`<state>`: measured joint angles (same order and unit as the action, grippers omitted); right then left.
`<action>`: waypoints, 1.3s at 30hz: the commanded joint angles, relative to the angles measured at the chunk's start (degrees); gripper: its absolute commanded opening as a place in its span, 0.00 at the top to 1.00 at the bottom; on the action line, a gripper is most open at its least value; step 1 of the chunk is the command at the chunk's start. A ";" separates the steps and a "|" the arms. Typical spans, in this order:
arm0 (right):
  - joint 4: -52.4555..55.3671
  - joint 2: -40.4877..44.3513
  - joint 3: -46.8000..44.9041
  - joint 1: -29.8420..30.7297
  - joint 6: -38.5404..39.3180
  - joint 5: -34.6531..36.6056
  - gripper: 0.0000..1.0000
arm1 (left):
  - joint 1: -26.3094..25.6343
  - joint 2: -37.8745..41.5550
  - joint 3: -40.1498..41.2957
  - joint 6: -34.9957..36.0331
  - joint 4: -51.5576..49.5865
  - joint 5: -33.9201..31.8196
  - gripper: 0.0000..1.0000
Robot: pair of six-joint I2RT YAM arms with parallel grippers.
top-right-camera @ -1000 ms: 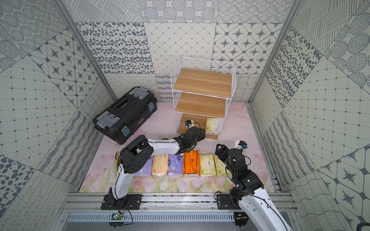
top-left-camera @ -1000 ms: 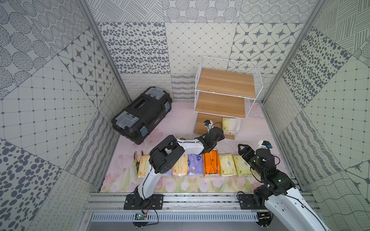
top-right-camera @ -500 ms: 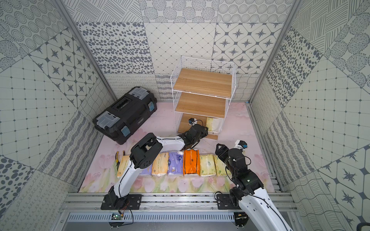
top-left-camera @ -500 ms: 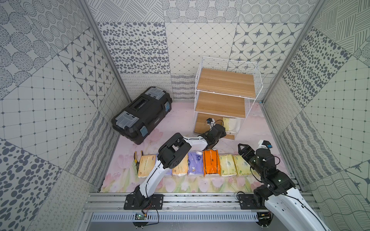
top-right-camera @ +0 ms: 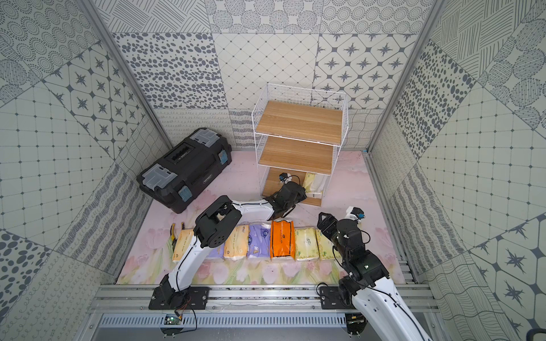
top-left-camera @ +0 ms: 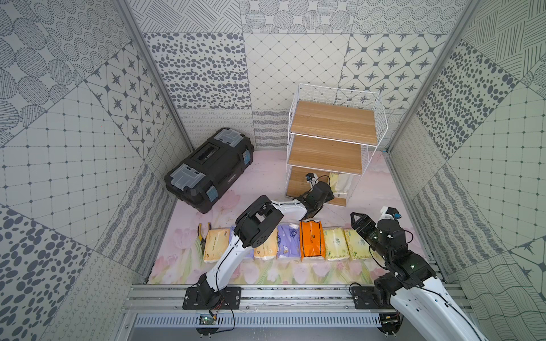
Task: Remove the tissue boxes from the shelf
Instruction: Pick up a box of tissues from the shelf.
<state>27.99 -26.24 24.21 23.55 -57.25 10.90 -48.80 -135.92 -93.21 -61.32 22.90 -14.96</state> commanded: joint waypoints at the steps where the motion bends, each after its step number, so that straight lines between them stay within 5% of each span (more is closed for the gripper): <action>1: -2.29 0.16 0.03 0.10 -0.28 -1.07 0.22 | 0.20 3.32 2.42 2.53 2.86 0.22 1.00; 12: -9.68 -10.86 0.37 -1.06 -5.17 -9.84 0.16 | 0.29 15.53 17.86 -6.90 6.04 -2.13 1.00; 19: -25.16 -19.01 -2.65 -4.14 -12.46 -16.49 0.18 | 0.35 21.62 25.49 -15.33 4.56 -1.16 1.00; 39: -56.17 -47.28 -2.07 -6.06 -23.61 -19.11 0.23 | 0.29 25.17 29.58 -27.19 2.36 2.88 1.00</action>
<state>-20.10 -71.18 20.69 17.65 -78.89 -7.18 -48.69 -111.72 -63.90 -84.99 24.56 -13.56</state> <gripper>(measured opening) 0.769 0.044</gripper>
